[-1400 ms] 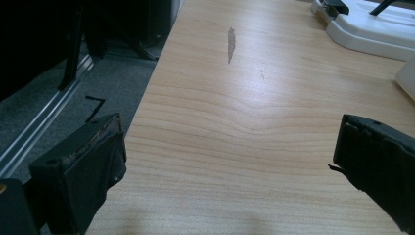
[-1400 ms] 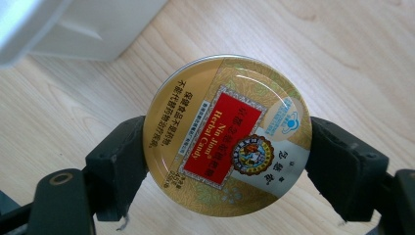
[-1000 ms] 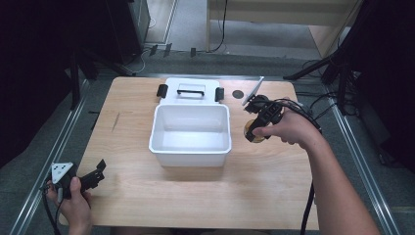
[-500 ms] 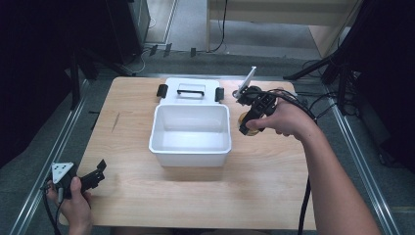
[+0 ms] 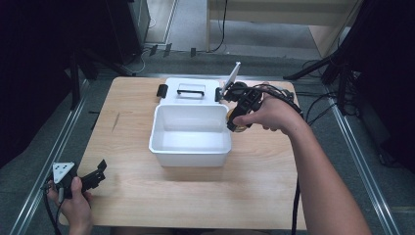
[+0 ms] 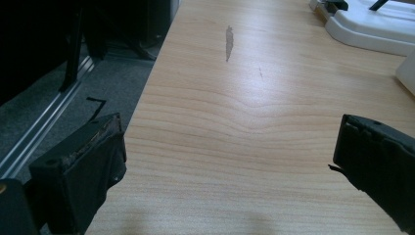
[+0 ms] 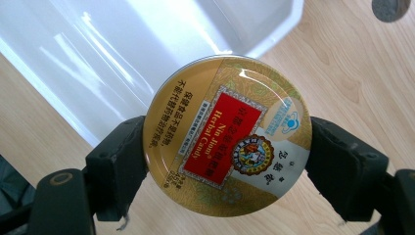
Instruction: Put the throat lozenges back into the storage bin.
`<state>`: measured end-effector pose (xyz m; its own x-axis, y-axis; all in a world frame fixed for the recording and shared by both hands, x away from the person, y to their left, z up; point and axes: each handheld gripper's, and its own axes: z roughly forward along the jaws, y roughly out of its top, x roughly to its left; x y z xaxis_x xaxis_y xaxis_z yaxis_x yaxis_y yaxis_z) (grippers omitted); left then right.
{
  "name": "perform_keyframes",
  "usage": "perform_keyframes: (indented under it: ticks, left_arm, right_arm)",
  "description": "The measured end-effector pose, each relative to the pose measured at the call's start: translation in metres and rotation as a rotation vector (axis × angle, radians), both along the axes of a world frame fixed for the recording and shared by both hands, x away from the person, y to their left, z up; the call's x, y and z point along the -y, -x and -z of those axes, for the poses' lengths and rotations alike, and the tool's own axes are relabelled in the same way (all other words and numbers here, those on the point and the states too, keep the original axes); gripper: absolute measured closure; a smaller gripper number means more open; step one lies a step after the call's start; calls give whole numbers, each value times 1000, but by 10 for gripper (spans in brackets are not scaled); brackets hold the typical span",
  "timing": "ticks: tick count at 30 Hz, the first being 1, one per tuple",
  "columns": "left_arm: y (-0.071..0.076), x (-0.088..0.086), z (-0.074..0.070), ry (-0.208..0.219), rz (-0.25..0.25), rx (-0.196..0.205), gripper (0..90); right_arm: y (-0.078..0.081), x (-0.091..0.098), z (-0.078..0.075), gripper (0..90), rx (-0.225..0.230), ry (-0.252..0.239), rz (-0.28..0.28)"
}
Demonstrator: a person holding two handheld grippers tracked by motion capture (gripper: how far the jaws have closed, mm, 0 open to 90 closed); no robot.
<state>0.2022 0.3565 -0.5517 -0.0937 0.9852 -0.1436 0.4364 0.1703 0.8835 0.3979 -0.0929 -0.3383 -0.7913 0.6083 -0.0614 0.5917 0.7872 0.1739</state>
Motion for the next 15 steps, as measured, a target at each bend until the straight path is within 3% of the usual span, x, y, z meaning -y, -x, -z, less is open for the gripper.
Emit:
perform_keyframes:
  ticks: [15]
  left_arm:
    - [-1,1,0,-2,3,-1,0]
  right_arm:
    - [-4,-34,10,209,-8,-11,-68]
